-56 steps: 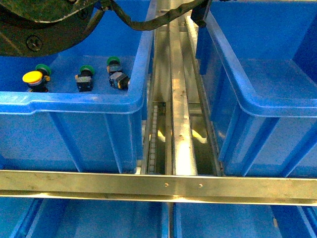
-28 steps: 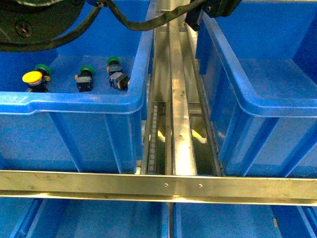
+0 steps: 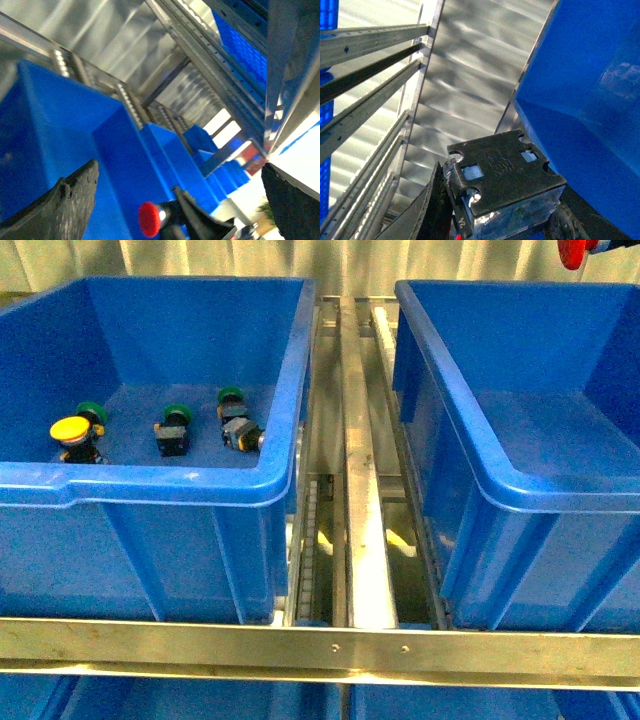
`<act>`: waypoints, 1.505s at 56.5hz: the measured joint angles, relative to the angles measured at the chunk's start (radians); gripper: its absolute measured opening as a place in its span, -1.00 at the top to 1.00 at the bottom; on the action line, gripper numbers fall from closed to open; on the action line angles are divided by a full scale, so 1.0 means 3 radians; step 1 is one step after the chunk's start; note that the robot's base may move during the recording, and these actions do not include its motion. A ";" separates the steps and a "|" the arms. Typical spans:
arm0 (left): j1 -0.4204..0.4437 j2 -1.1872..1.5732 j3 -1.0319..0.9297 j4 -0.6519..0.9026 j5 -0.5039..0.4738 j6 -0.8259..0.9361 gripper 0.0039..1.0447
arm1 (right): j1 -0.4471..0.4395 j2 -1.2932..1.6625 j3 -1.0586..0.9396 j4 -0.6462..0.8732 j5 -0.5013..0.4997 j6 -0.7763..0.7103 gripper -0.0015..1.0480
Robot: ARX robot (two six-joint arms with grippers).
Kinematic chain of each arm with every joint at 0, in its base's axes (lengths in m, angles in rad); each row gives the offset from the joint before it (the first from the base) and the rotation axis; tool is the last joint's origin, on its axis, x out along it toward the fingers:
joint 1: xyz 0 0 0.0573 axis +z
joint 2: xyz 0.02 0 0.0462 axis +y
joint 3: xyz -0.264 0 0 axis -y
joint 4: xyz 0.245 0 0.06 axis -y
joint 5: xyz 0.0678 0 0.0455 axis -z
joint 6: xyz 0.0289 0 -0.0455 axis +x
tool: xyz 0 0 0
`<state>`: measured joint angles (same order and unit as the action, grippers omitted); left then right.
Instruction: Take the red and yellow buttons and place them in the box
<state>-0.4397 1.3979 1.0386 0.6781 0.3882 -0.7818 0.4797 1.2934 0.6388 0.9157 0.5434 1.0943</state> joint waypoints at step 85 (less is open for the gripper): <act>0.1448 -0.4608 -0.3388 -0.2274 -0.1296 0.2572 0.96 | 0.0713 0.0018 -0.0100 0.0064 0.0833 -0.3033 0.27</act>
<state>-0.0051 0.0154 0.0223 -0.0040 -0.0006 -0.0101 0.6937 1.2987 0.6086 0.9348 0.7933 0.1844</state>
